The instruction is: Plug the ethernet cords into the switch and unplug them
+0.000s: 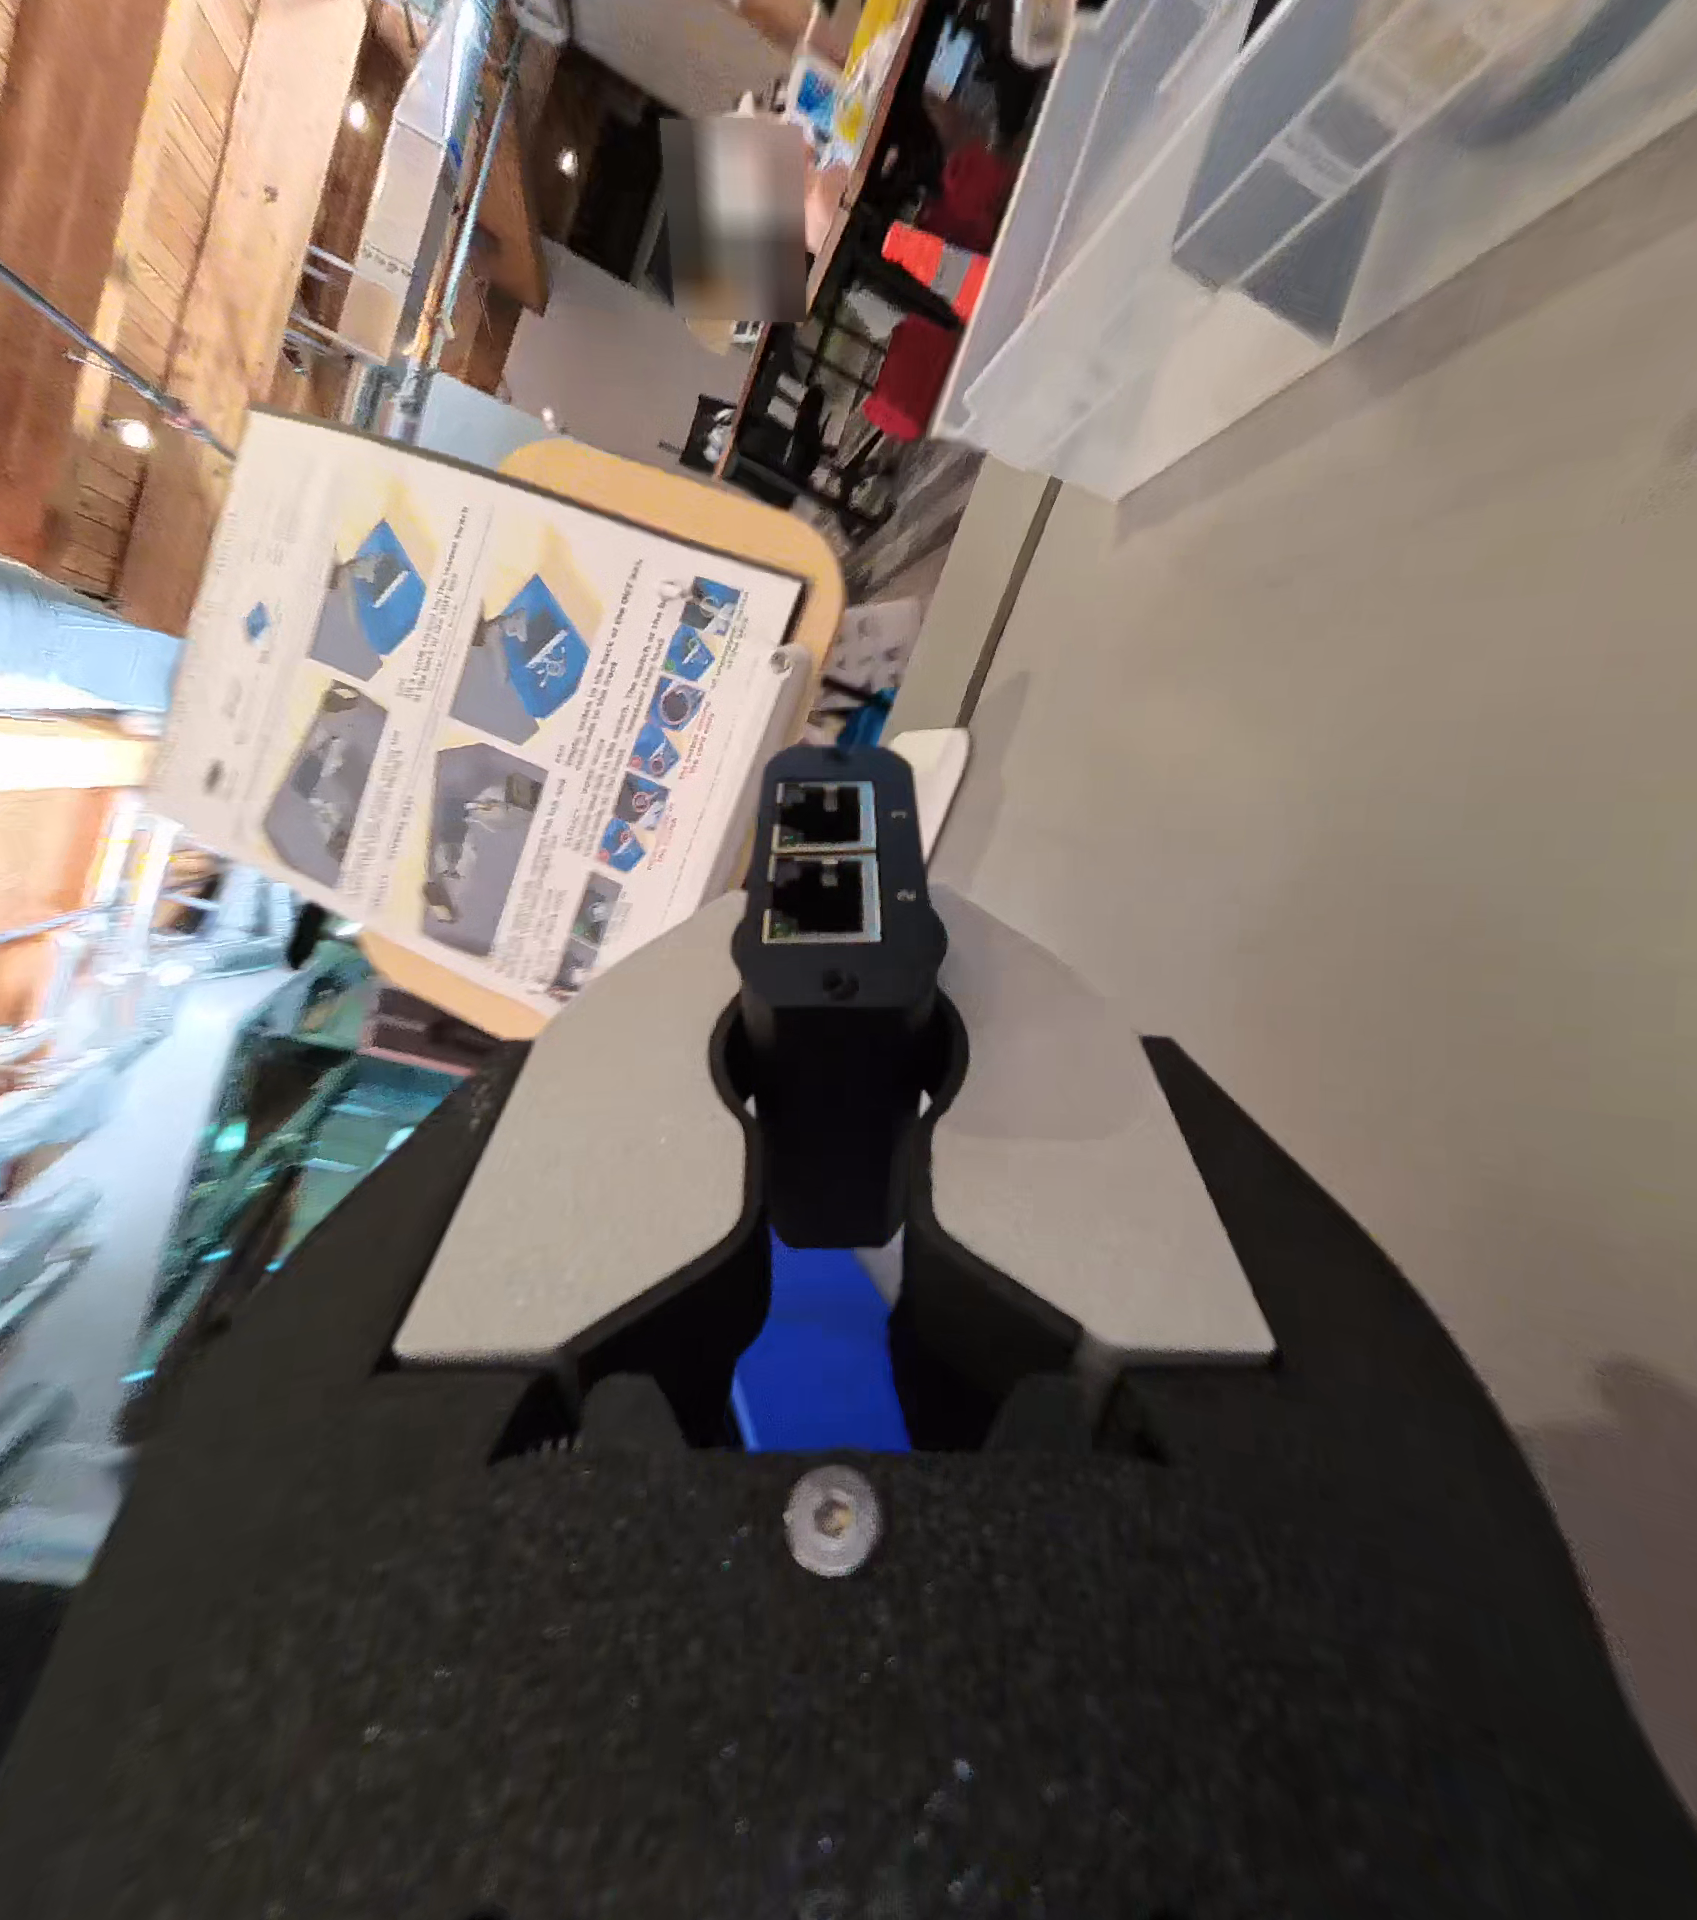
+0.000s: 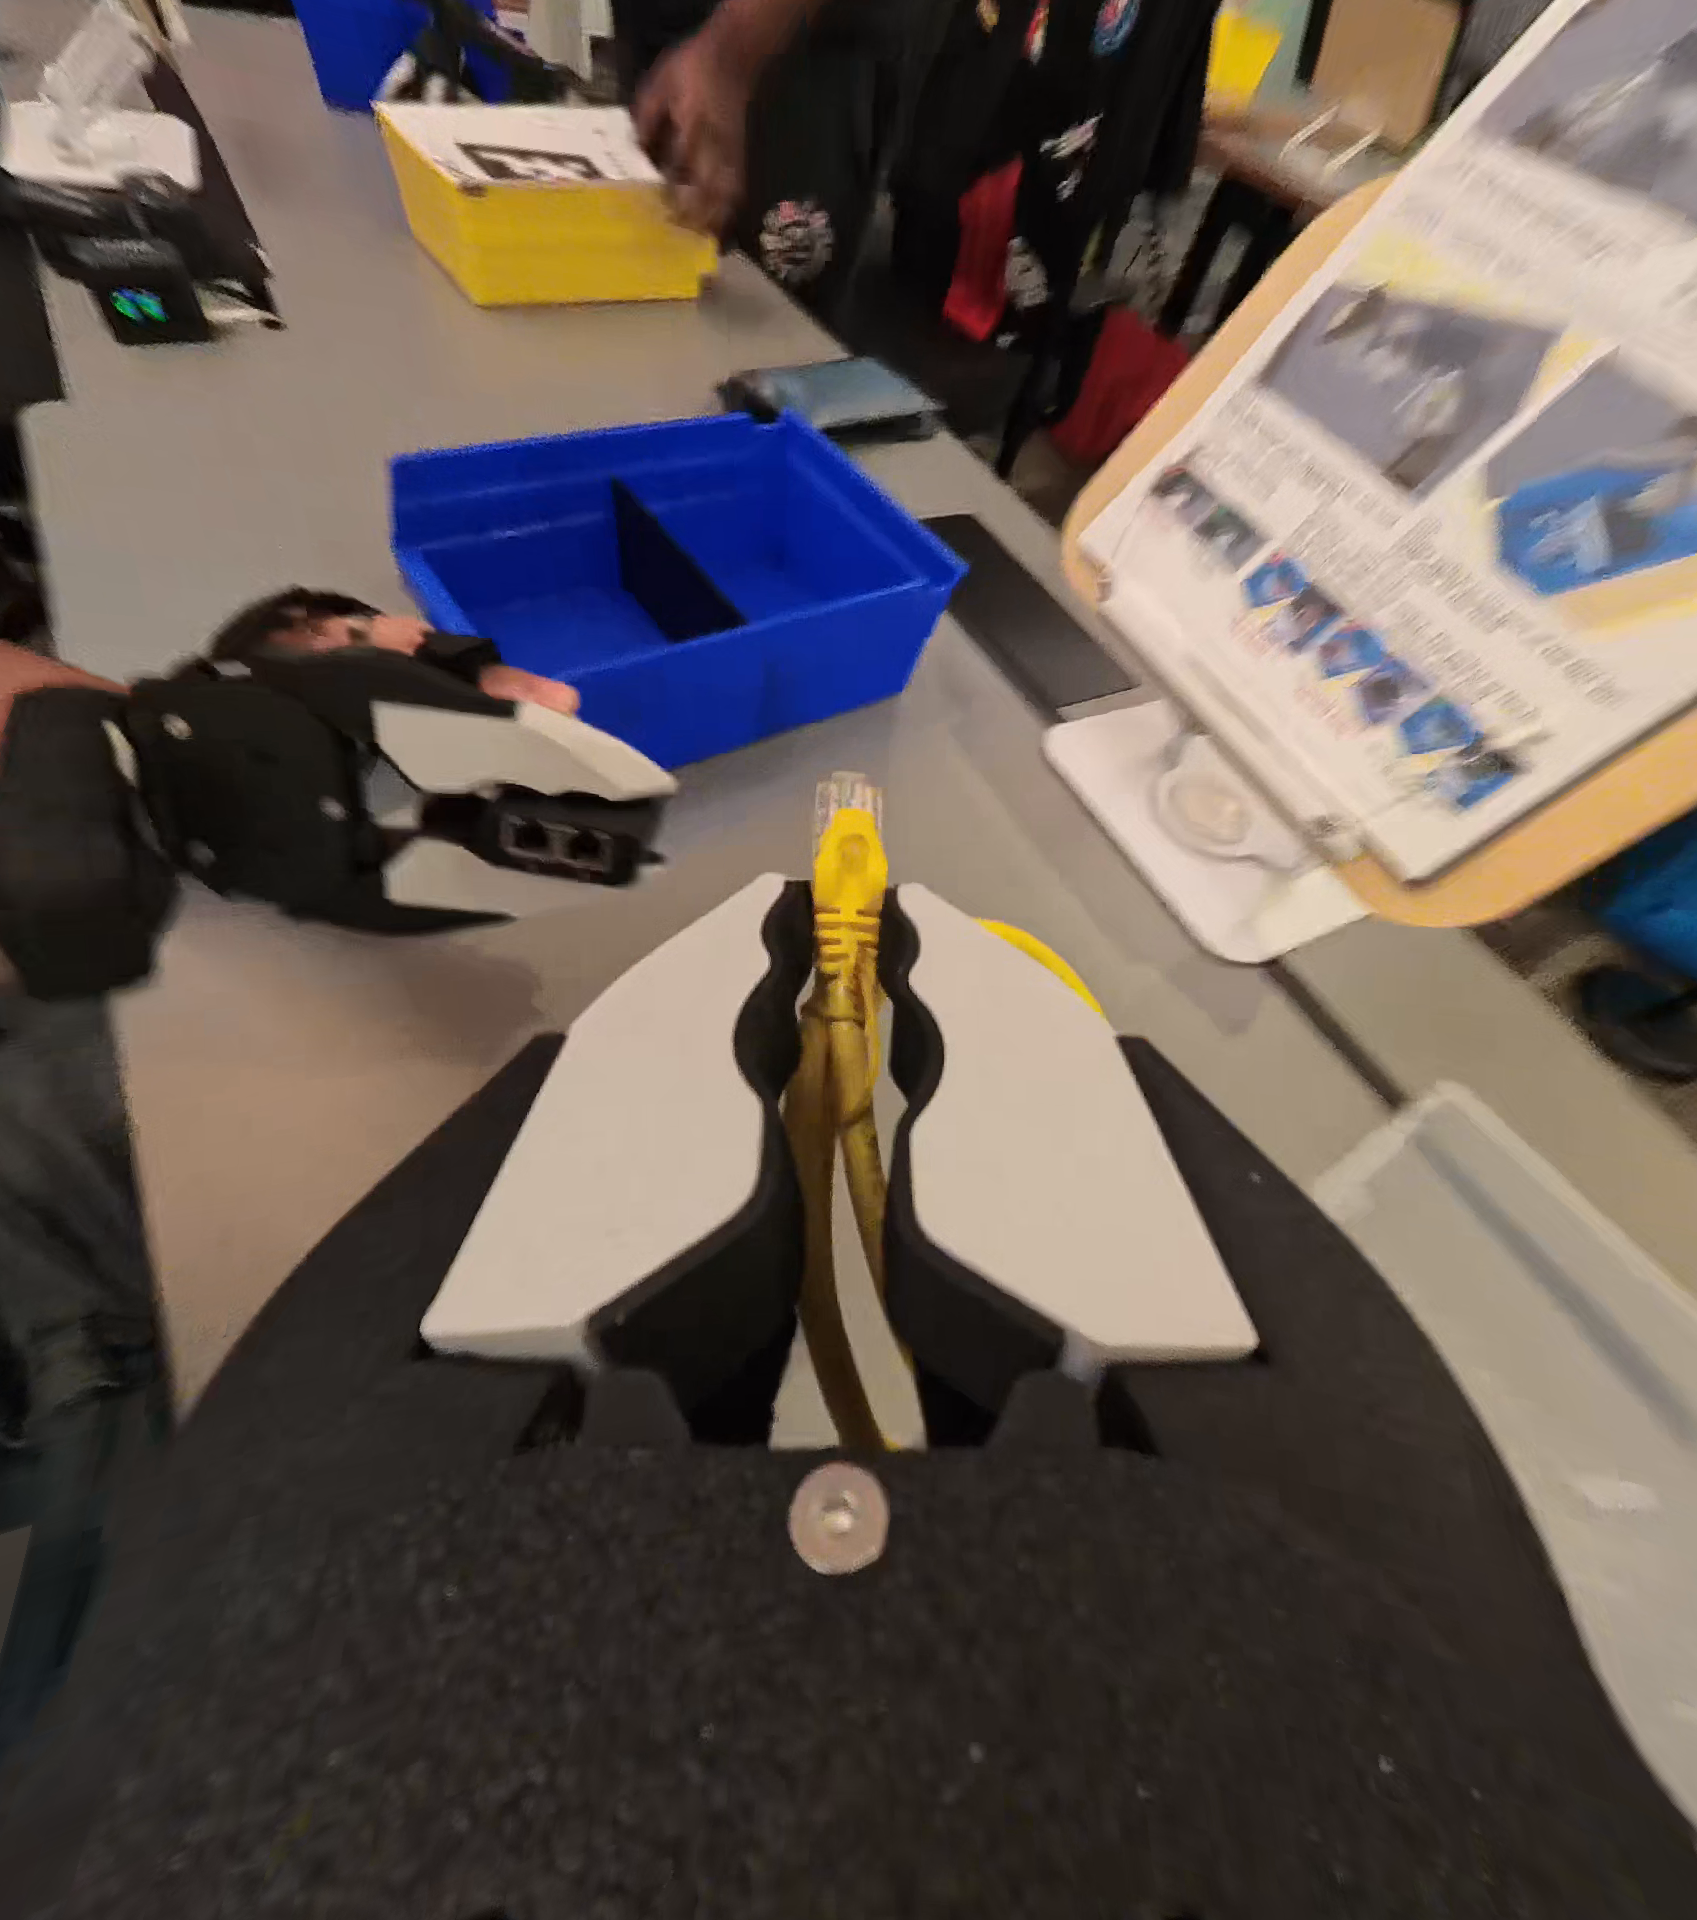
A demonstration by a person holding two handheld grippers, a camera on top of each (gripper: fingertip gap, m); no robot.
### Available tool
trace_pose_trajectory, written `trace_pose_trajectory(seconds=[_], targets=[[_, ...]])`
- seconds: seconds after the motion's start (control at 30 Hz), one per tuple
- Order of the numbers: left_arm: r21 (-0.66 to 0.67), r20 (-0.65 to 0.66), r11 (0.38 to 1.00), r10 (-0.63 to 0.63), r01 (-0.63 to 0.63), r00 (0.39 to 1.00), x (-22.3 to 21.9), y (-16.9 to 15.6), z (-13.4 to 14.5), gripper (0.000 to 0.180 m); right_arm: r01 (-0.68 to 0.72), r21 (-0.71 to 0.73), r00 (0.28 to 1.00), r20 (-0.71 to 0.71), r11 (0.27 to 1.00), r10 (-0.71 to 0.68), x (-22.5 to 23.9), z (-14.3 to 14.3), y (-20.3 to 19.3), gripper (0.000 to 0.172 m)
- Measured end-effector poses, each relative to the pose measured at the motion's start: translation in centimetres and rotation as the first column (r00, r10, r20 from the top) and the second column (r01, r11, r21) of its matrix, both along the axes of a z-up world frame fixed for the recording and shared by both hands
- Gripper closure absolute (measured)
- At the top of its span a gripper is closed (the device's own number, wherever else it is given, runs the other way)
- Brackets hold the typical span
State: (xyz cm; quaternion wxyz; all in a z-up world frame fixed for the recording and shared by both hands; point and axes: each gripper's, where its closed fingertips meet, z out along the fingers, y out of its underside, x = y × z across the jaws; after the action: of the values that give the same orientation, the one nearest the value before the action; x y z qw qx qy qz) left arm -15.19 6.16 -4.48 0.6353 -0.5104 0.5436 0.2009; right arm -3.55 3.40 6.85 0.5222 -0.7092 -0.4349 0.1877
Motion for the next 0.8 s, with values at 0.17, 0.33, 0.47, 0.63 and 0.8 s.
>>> trace_pose_trajectory(seconds=[0.17, 0.33, 0.47, 0.63, 0.8], targets=[[-0.146, 0.121, 0.985, -0.079, 0.096, 0.99, 0.4, 0.1, -0.5, 0.156, 0.317, 0.076, 0.855, 0.409, 0.945, -0.319, 11.5, -6.2, 4.8, 0.159], [-0.116, 0.081, 0.987, -0.1, 0.109, 0.992, 1.1, -0.3, -1.1, 0.155, 0.46, -0.089, 0.799, 0.476, 0.883, -0.368, 17.1, -18.2, 8.7, 0.129], [-0.102, 0.049, 0.988, -0.108, 0.113, 0.993, 1.1, -0.3, -1.8, 0.156, 0.532, -0.173, 0.799, 0.427, 0.829, -0.423, 18.4, -19.3, 8.4, 0.096], [-0.144, 0.094, 0.981, -0.115, 0.128, 0.989, 0.7, 0.2, -1.8, 0.156, 0.483, 0.031, 0.867, 0.124, 0.875, -0.483, 18.0, -9.0, 6.7, 0.104], [-0.182, 0.156, 0.971, -0.126, 0.154, 0.98, 0.4, 0.5, -1.4, 0.156, 0.412, 0.05, 0.91, 0.029, 0.91, -0.414, 15.9, -5.9, 4.2, 0.106]])
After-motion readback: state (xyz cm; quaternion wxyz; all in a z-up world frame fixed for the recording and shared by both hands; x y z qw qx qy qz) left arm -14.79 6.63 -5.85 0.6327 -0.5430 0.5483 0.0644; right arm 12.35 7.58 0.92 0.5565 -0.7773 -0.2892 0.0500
